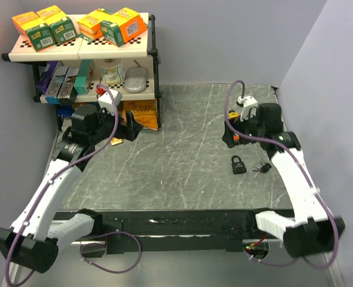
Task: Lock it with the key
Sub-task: Pick up the lock from the center of the board.
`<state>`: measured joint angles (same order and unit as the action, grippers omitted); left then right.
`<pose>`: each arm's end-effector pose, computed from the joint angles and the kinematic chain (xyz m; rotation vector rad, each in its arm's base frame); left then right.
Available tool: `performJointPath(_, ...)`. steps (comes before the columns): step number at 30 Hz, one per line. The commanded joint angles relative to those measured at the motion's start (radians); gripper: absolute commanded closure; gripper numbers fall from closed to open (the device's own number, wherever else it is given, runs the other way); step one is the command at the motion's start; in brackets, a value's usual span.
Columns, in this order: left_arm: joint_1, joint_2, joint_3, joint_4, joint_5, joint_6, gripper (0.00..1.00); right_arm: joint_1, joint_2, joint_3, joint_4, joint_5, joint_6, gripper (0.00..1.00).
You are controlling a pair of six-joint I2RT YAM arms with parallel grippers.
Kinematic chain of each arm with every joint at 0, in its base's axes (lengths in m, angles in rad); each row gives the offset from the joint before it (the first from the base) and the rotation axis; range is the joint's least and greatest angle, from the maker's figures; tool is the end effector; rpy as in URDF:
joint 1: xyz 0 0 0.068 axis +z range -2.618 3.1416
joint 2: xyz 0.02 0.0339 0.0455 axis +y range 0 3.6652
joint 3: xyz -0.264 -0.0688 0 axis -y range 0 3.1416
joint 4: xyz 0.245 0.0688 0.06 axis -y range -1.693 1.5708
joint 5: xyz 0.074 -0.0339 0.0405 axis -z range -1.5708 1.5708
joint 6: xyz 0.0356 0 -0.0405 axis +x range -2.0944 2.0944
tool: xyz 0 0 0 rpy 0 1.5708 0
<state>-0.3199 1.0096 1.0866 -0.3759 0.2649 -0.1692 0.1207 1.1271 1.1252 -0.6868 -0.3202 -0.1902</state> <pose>0.2085 -0.0789 0.3838 0.3279 1.8719 -0.5825 0.2319 0.0394 0.3430 -0.5135 2.1781 0.3235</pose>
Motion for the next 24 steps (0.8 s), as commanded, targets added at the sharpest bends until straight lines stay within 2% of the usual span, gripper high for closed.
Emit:
performJointPath(1,0.116,0.021,-0.045,-0.055,0.057,0.039,0.04,0.004,-0.137,-0.074,0.168,-0.163,-0.039,0.00)
performJointPath(4,0.180,0.089,-0.044,-0.130,0.147,0.210,0.04,0.002,-0.177,-0.110,0.184,-0.244,-0.032,0.00)
performJointPath(10,0.301,0.366,0.113,-0.375,0.272,0.652,0.04,-0.001,-0.138,-0.070,0.020,-0.417,-0.182,0.00)
performJointPath(12,0.367,0.438,0.149,-0.412,0.310,0.819,0.04,0.000,-0.121,-0.054,-0.022,-0.434,-0.199,0.00)
performJointPath(18,0.403,0.602,0.179,-0.417,0.276,1.196,0.04,-0.001,-0.104,-0.038,-0.071,-0.433,-0.241,0.00)
performJointPath(22,0.436,0.691,0.202,-0.471,0.385,1.480,0.01,-0.001,-0.096,-0.041,-0.092,-0.418,-0.256,0.00)
performJointPath(24,0.444,0.736,0.243,-0.523,0.411,1.548,0.01,-0.001,-0.093,-0.044,-0.100,-0.415,-0.259,0.00)
